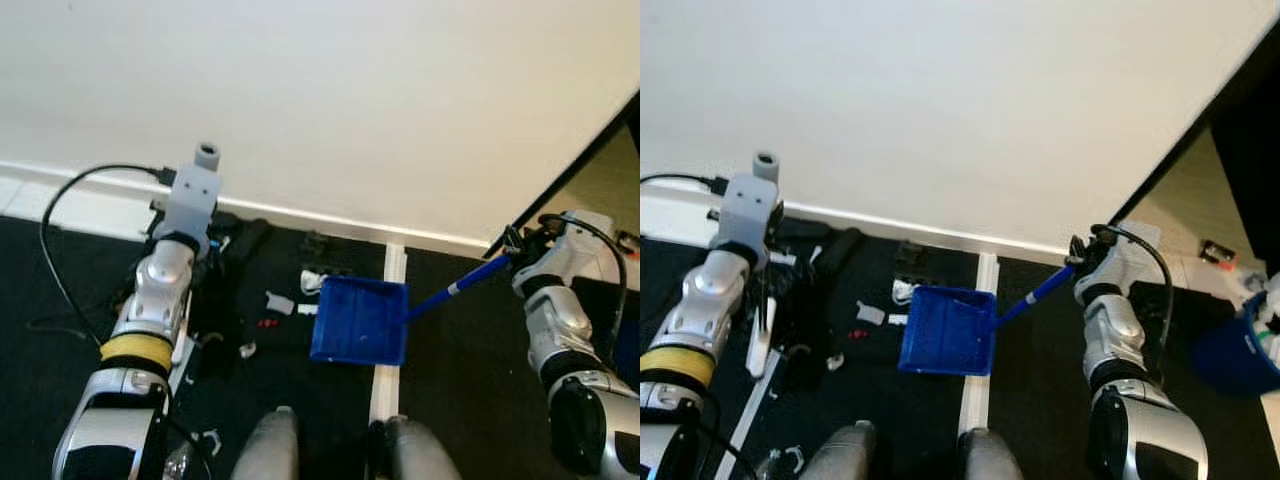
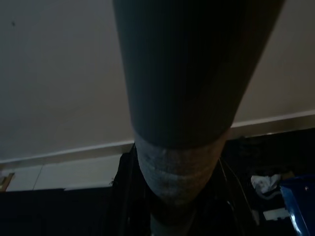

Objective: Sweep floor

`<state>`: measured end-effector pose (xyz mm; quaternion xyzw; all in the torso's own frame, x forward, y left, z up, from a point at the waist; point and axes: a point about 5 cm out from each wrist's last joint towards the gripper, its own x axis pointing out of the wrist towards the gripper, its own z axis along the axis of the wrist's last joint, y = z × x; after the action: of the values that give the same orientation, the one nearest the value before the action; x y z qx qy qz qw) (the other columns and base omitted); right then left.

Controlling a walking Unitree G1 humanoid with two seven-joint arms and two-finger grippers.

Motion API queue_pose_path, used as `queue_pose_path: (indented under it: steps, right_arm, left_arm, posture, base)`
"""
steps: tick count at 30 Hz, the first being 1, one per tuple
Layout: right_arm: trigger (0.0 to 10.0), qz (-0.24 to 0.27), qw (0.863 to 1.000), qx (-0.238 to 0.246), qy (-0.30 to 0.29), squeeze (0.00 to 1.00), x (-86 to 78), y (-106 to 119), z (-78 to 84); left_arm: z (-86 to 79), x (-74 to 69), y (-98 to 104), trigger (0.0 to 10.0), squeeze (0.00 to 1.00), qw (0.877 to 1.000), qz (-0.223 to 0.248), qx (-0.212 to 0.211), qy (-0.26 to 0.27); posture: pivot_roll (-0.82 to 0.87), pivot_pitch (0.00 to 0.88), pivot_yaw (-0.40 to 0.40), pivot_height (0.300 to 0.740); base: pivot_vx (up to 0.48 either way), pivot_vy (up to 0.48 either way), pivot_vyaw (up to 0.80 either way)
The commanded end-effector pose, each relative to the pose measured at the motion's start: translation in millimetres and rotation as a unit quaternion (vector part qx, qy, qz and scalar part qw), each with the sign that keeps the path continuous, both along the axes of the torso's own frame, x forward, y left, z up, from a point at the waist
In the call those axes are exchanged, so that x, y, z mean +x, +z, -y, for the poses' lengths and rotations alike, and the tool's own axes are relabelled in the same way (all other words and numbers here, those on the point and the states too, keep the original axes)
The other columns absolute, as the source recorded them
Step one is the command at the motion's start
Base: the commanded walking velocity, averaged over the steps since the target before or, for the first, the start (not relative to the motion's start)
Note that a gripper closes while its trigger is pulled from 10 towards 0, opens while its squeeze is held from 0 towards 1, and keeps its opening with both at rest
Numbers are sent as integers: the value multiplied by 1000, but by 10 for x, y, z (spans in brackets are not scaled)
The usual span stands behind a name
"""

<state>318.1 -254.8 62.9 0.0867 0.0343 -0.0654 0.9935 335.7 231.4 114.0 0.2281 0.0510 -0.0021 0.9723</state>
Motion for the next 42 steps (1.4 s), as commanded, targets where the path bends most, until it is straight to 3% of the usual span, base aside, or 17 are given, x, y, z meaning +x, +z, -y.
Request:
queue_pose_path:
  steps: [1, 6, 16, 25, 33, 42]
  right_arm:
    - [10000, 26, 999, -8, -27, 0, -11, 97, 149]
    - [10000, 26, 999, -10, -29, 0, -10, 107, 167]
    - [10000, 30, 999, -15, -29, 0, 28, 168, 188]
    - [10000, 27, 999, -17, -25, 0, 40, 170, 175]
    - [10000, 21, 999, -18, -25, 0, 30, 143, 160]
    - [10000, 20, 999, -19, -27, 0, 22, 133, 160]
  left_arm:
    - [28, 12, 18, 10000, 0, 1000, 4, 15, -8]
    - [22, 26, 14, 10000, 0, 1000, 3, 12, 0]
    - [-84, 38, 47, 10000, 0, 999, 18, -26, 40]
    - [-142, 9, 12, 10000, 0, 999, 11, -14, 45]
    - [-124, -1, 20, 10000, 0, 998, 16, -45, 32]
    - [-89, 1, 38, 10000, 0, 999, 21, -46, 19]
  posture:
    - [127, 52, -42, 740]
    - [127, 53, -44, 740]
    - [129, 57, -47, 740]
    - [129, 59, -56, 740]
    - [129, 61, -58, 740]
    - [127, 61, -55, 740]
  base:
    - [0, -480, 0]
    - [0, -480, 0]
    - [0, 0, 0]
    - [0, 0, 0]
    - [0, 0, 0]
    - [451, 0, 0]
